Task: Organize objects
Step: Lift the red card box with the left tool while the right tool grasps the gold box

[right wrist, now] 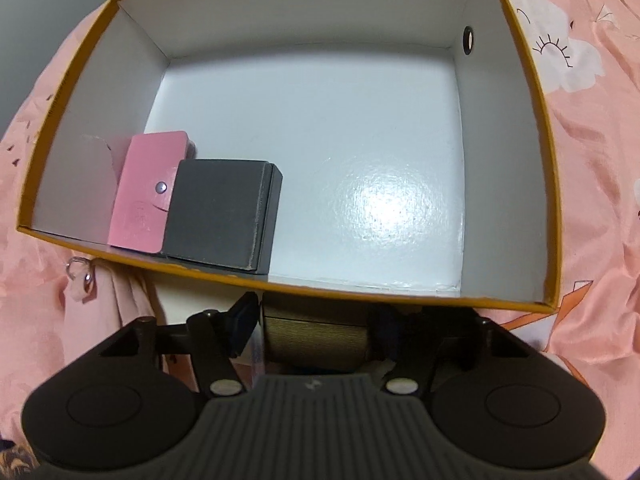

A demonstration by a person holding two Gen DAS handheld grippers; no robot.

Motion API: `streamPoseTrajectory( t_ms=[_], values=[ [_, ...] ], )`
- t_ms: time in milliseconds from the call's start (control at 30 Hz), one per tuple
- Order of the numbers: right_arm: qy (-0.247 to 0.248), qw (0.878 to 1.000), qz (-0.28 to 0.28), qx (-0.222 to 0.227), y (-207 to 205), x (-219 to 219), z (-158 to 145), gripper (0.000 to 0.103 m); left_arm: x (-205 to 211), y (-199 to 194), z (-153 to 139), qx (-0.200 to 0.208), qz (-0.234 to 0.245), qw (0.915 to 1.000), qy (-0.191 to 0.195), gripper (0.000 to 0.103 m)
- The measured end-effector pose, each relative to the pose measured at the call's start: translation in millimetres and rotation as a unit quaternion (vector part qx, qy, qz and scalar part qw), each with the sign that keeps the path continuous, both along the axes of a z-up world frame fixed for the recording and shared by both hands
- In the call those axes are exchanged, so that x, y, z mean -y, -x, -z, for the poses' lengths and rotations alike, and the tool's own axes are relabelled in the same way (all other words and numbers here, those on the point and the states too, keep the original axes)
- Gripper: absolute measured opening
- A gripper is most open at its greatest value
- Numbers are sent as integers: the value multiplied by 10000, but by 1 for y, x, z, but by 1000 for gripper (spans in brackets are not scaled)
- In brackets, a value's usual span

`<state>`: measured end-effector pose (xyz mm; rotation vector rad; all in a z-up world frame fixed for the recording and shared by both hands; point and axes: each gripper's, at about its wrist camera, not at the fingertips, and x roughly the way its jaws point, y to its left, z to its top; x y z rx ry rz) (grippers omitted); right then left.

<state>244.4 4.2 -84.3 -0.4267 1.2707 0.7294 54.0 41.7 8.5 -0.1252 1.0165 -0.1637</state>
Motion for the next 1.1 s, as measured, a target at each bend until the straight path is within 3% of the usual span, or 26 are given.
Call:
streamPoseTrajectory(
  t_ms=[200, 233, 267, 433, 600, 700, 867, 1033, 1100],
  values=[
    [-210, 9997, -84, 1, 6, 14, -22, 61, -5, -1, -11, 123, 19, 9999, -67, 65],
    [-256, 9996, -132, 20, 9, 16, -28, 28, -7, -2, -14, 144, 18, 9999, -73, 65],
    [-234, 9995, -188, 123, 11, 18, -34, 2, -8, -2, -17, 168, 20, 9998, -79, 65],
    [-509, 9978, -382, -161, 15, 23, -64, 0, -11, -9, -31, 356, 82, 9989, -310, 65],
    [-193, 9981, -591, 29, 18, 10, -58, 10, -16, -21, -31, 471, 37, 9973, -565, 65],
    [12, 9985, -550, 45, 16, 4, -46, 43, -25, -28, -33, 529, -71, 9972, -517, 65],
    [147, 9994, -298, -105, 7, -5, -25, 44, -35, -43, -40, 709, -193, 9951, -667, 65],
    [341, 9993, -91, -133, 3, -17, -7, 64, -42, -62, -39, 828, -172, 9922, -916, 65],
    [446, 9989, -99, -74, 4, -23, -2, 67, -45, -72, -35, 849, -147, 9911, -1015, 65]
  ],
)
